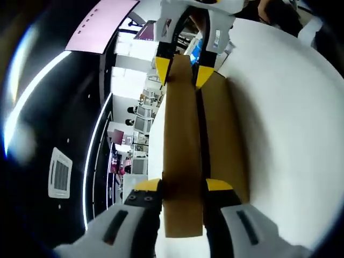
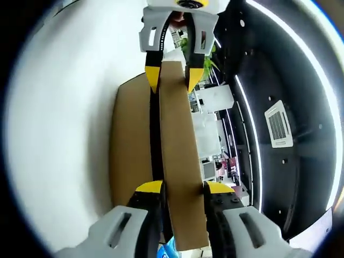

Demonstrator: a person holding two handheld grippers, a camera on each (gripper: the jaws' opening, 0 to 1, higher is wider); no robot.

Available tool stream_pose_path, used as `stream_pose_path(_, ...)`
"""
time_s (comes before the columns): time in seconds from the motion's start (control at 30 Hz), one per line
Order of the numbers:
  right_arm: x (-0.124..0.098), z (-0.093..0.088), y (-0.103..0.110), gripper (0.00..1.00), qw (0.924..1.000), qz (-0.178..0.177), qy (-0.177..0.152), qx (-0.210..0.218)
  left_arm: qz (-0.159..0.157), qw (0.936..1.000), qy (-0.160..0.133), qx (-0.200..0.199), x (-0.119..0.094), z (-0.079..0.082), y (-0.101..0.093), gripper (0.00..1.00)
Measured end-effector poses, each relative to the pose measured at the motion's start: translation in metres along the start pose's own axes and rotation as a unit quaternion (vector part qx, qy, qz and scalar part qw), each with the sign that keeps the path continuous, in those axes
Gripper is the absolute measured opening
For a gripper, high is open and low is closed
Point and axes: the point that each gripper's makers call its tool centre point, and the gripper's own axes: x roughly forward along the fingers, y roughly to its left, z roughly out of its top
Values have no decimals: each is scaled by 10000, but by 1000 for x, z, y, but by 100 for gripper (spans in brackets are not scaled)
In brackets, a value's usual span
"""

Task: Operate the shoe box by opening the lid, removing the specified soft item, and placing it in the target area until the item is outside and the box remains undamaged.

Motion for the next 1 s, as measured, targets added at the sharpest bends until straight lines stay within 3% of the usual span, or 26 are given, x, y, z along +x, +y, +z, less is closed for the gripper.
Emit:
stream_pose_path(0.2,0,0,4,28,10000,-39,-15,17,142,9998,27,116,0,0,-3,30)
stream_pose_path(1.0,-2,3,10,28,9997,120,-159,159,-85,9998,138,79,-7,-2,-10,30)
